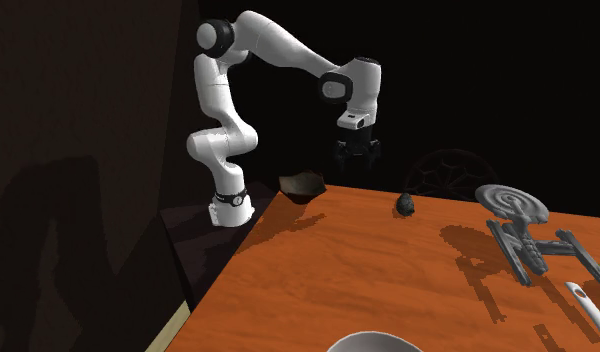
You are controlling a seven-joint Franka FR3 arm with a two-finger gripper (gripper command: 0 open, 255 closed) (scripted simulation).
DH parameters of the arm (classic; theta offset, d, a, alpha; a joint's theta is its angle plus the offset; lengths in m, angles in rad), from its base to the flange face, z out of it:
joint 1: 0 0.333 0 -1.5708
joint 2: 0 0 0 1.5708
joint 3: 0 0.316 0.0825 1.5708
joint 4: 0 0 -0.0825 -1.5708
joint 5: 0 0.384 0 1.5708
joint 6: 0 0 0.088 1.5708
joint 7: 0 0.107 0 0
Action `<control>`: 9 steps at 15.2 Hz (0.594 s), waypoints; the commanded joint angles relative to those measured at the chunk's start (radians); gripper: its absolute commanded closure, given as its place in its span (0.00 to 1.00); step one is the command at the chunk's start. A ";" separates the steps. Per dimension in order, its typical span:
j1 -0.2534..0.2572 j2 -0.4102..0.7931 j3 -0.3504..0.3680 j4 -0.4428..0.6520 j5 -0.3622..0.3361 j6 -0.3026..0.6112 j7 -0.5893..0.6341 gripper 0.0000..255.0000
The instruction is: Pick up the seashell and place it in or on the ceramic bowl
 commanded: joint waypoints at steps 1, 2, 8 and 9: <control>-0.025 0.087 0.051 0.047 -0.063 0.042 0.114 0.00; -0.036 0.139 0.076 0.077 -0.107 0.059 0.176 0.00; 0.018 0.473 0.100 0.296 -0.437 0.088 0.561 0.00; 0.045 0.523 0.084 0.339 -0.483 0.081 0.613 0.00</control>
